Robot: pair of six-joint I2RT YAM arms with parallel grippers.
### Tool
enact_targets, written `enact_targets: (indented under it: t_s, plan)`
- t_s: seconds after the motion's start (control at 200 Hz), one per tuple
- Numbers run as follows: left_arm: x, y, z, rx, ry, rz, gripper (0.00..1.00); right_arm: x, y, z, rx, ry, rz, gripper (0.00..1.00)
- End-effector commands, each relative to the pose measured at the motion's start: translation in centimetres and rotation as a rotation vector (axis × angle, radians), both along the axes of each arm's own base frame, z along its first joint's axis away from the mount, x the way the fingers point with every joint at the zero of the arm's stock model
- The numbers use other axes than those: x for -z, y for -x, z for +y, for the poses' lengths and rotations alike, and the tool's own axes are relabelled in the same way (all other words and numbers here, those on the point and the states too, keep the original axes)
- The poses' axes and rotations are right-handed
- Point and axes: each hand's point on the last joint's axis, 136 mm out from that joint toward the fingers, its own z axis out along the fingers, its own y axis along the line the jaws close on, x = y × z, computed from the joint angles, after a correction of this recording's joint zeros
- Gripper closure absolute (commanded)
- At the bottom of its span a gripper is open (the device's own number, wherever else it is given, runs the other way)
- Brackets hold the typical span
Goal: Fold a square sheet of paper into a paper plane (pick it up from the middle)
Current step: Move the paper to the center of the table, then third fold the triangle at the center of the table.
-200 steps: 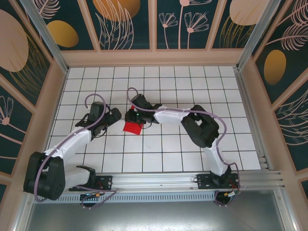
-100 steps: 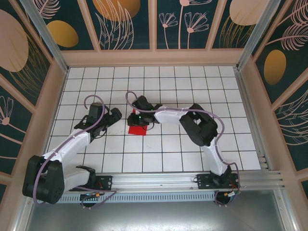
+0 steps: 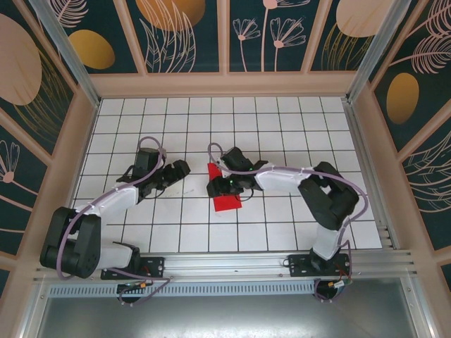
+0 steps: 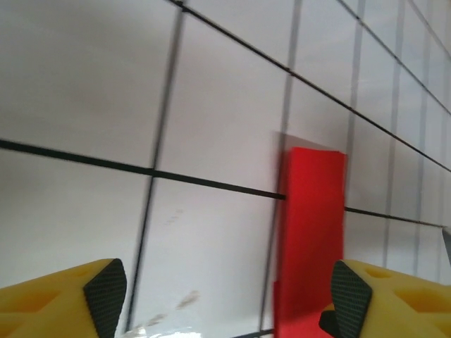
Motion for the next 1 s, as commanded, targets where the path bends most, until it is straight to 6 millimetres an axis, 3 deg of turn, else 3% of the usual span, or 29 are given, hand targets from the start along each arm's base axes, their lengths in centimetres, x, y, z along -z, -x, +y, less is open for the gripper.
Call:
enact_targets:
  t_s: [0.0,0.225,0.37,0.495,0.691,0.736,0.991]
  plan:
    - [-3.2,-0.5,-3.5,0.120,0.113,-0.094,0.27,-2.3,-1.2,-1.8,0.155,-0.052,-0.003,0.43]
    - [-3.4,0.6,-9.1,0.250,0.172,-0.091,0.45,-1.9,-1.6,-7.7,0.375,-0.083,0.043,0.38]
    - [-1.7,1.0,-12.1,0.303,0.174,-0.051,0.55,-1.8,-0.8,-8.9,0.390,-0.125,0.074,0.38]
    - [0.0,0.9,-13.6,0.313,0.141,-0.012,0.62,-1.5,-0.4,-9.0,0.391,-0.130,0.093,0.38]
    - [3.5,1.2,-13.7,0.278,0.092,0.083,0.74,-0.8,0.1,-8.9,0.387,-0.141,0.123,0.39]
    - [5.2,1.4,-13.4,0.269,0.071,0.120,0.76,-0.7,0.2,-8.8,0.385,-0.147,0.129,0.39]
    - [7.4,2.2,-11.7,0.225,0.003,0.157,0.79,0.6,1.3,-8.3,0.348,-0.145,0.188,0.43]
